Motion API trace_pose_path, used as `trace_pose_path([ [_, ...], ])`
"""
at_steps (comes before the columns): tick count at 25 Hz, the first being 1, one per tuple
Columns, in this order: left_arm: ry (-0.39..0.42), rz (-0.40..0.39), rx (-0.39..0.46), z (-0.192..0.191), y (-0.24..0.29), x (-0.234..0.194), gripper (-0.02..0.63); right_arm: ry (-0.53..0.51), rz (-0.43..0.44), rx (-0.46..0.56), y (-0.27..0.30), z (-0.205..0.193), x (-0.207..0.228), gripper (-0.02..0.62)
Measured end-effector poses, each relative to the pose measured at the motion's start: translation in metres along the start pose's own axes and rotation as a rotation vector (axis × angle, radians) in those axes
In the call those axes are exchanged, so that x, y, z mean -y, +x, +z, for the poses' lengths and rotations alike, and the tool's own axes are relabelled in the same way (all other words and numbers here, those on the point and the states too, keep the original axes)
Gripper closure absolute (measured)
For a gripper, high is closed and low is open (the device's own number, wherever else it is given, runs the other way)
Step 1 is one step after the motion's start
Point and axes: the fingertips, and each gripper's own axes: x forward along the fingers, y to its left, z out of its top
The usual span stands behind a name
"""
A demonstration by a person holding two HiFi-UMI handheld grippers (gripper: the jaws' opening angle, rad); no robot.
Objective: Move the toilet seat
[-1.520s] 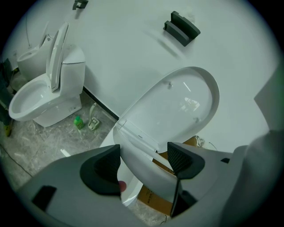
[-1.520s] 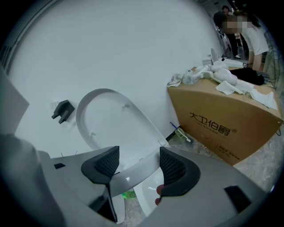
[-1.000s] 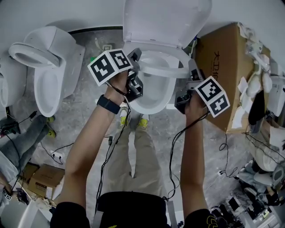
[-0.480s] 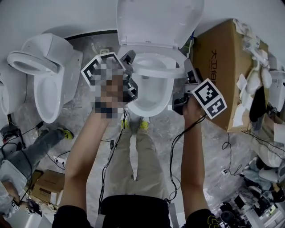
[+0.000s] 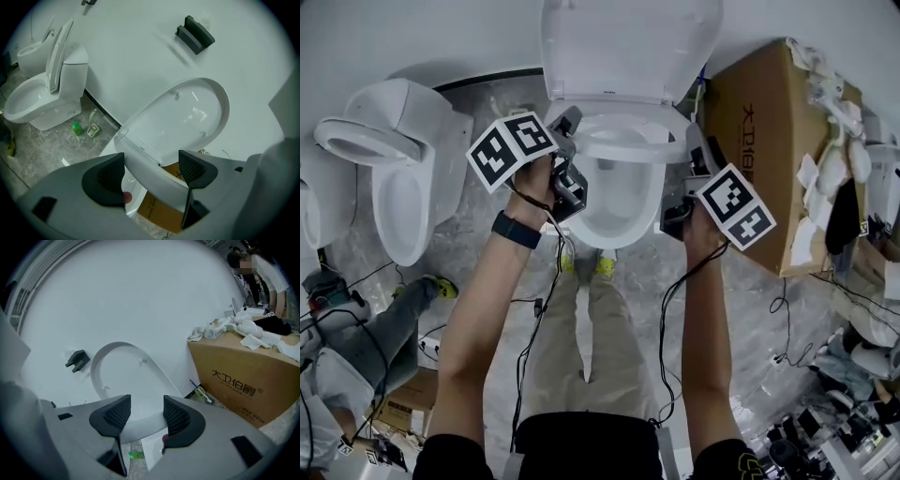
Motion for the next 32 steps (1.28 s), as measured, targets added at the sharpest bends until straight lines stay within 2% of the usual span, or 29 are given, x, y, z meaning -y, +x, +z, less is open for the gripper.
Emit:
trace_pose_path([
  [4, -0.007, -0.011, 0.000, 0.004, 0.002, 0.002, 0.236, -0.051, -0.014, 0.007, 0.001, 0.005, -0.003, 0.357],
  [17, -0.019, -0.021, -0.004, 0.014, 0.006, 0.009, 0.232, -0.070, -0.016, 0.034, 0.002, 0.015, -0.007, 0.351],
  [22, -0.022, -0.016, -0.008, 0.017, 0.007, 0.012, 0.232, -0.142, -0.040, 0.056, -0.001, 0.021, -0.010, 0.353],
  [32, -0.060, 0.000, -0.011, 0.033, 0.014, 0.019, 0.229, -0.127, -0.023, 0.075, -0.002, 0.033, -0.016, 0.354],
])
